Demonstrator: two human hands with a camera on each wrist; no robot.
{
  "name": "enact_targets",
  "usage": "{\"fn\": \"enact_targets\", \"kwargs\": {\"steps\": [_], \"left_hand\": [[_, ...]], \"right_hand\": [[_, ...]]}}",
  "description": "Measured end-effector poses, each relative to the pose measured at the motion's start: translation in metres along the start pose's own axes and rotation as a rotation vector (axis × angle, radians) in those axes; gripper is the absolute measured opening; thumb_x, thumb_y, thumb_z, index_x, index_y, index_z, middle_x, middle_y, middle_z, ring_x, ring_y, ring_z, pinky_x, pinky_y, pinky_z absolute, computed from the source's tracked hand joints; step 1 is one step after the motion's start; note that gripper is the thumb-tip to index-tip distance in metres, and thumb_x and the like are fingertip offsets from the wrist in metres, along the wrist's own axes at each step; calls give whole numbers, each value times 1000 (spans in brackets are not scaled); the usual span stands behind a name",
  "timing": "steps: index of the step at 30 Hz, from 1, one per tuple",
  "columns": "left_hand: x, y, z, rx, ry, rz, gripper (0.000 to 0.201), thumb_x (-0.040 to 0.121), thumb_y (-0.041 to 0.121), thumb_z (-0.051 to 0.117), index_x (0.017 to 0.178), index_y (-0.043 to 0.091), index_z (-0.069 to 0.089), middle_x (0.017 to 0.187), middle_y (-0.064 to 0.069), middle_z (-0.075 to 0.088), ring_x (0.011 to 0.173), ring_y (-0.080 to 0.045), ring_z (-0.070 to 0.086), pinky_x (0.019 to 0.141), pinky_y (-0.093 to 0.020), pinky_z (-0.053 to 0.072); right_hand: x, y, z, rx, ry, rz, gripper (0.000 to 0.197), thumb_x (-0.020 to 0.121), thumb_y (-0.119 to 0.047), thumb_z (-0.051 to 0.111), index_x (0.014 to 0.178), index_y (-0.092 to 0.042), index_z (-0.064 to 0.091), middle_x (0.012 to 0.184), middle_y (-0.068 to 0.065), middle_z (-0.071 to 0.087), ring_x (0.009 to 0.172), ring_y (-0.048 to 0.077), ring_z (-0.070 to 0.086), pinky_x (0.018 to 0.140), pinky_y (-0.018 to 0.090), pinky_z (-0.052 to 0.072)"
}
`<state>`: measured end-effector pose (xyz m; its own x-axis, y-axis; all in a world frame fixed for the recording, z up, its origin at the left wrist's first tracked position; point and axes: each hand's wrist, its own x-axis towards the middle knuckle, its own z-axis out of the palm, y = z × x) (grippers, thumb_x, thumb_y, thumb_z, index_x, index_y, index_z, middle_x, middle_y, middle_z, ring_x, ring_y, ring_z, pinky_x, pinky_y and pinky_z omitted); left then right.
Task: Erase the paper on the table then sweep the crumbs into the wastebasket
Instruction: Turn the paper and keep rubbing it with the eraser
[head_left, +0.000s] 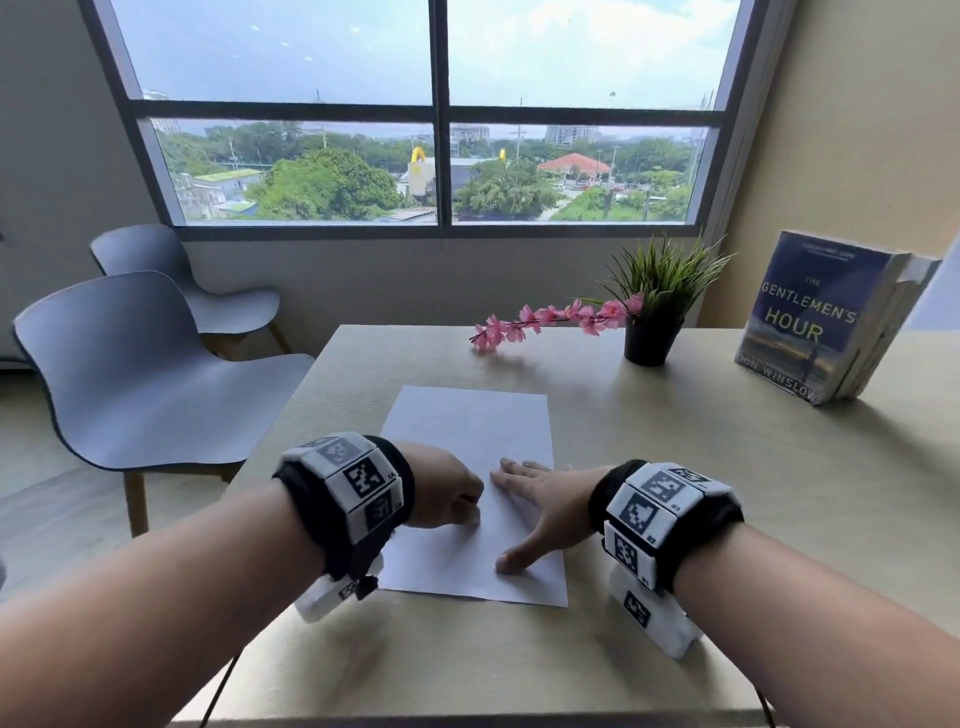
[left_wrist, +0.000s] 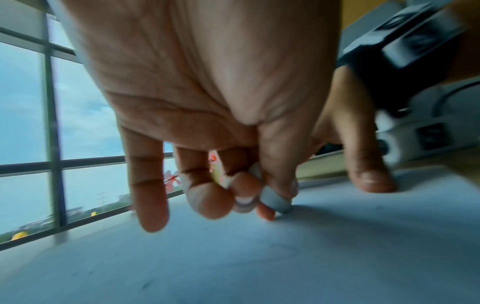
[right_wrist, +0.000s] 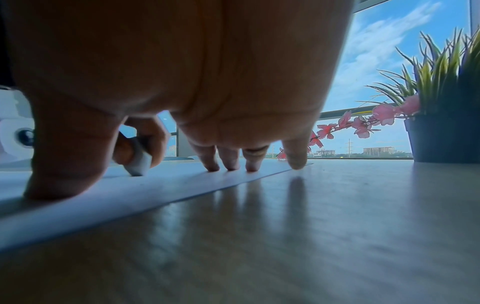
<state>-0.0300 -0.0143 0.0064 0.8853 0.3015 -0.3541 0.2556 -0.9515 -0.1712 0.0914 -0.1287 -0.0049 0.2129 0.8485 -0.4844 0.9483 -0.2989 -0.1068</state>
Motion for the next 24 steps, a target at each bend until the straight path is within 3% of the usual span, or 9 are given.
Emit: {"fn": "enact_targets", "kwargs": {"steps": [7,13,17,22,24], "left_hand": [[4,-3,-10,45,-16,-29,37,99,45,37,116,17,55,120,-5,60,108,-27,55,77,-29,37],[-5,7,-3,81,-66,64,32,98,43,37,110,20,55,112,-4,61,100,-25,56,73,-30,36],[-1,-1,-10,68,-39,-10,34,98,44,37,114,20,55,116,-2,61,103,-24,56,74,-29,36],[-9,7,-5,86,-59,38,29,98,42,37,106,20,54,108,-3,61,85,-21,47,70,-30,33],[-14,10,-4,89,-75,67,28,98,42,37,105,20,54,107,-4,61,84,-21,48,70,-30,33]], "right_hand": [[4,2,1,12,2,6,112,75,-69,62,155,-26,-4,161,-11,-11,148,7,-8,121,43,3],[2,2,1,16,5,-4,112,75,-67,63,155,-26,-4,161,-10,-11,148,7,-8,120,38,1],[1,3,1,25,8,0,111,75,-67,64,155,-27,-3,161,-12,-11,148,6,-8,121,39,2],[1,2,0,32,4,-1,112,75,-67,65,155,-28,-3,161,-12,-11,148,6,-8,121,39,1],[1,2,0,26,-2,-1,112,74,-67,64,154,-28,-4,161,-12,-11,148,6,-9,121,40,1]]}}
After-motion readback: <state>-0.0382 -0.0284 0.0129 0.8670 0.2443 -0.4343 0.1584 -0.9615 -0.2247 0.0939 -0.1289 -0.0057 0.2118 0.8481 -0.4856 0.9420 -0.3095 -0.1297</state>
